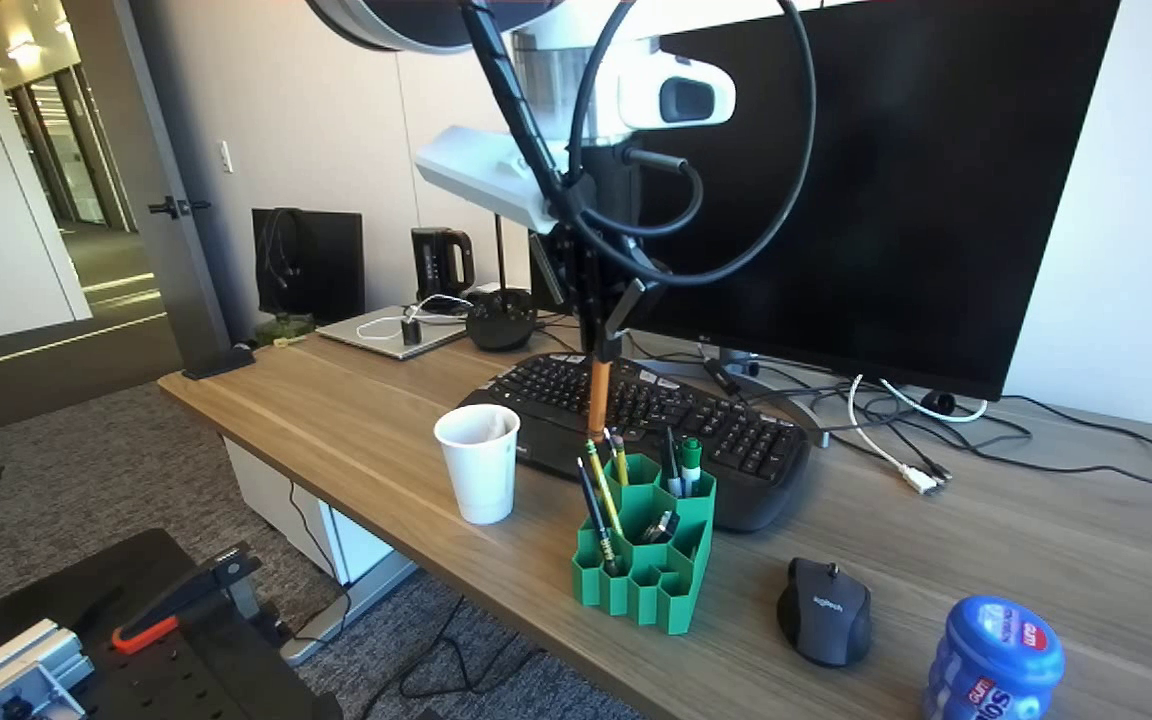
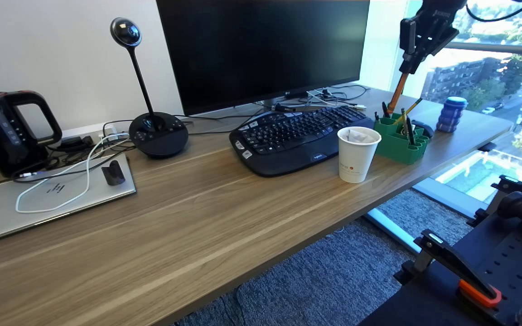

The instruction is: Pick a crayon in the rack and put it in the cup

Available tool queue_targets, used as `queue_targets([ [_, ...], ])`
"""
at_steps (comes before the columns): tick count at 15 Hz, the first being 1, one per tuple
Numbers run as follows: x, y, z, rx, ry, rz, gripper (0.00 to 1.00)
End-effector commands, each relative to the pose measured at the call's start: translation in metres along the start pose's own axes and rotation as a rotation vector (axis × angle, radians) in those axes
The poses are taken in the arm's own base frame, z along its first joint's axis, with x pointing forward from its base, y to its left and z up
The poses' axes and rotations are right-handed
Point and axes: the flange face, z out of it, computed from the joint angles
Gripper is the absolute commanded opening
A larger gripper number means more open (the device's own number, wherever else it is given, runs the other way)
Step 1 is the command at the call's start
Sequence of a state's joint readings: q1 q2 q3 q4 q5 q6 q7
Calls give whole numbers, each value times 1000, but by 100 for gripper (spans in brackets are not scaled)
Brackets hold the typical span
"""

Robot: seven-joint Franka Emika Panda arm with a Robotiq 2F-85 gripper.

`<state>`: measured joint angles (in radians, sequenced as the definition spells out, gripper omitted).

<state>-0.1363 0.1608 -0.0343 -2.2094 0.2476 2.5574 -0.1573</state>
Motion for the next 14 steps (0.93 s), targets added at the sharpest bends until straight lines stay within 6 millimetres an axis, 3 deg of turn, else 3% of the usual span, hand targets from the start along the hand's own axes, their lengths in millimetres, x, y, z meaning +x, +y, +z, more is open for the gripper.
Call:
queue_targets([
  [1,-22,-13,-5,9,30,-59,4],
  [14,-37,-82,-10,41,67,-177,4],
])
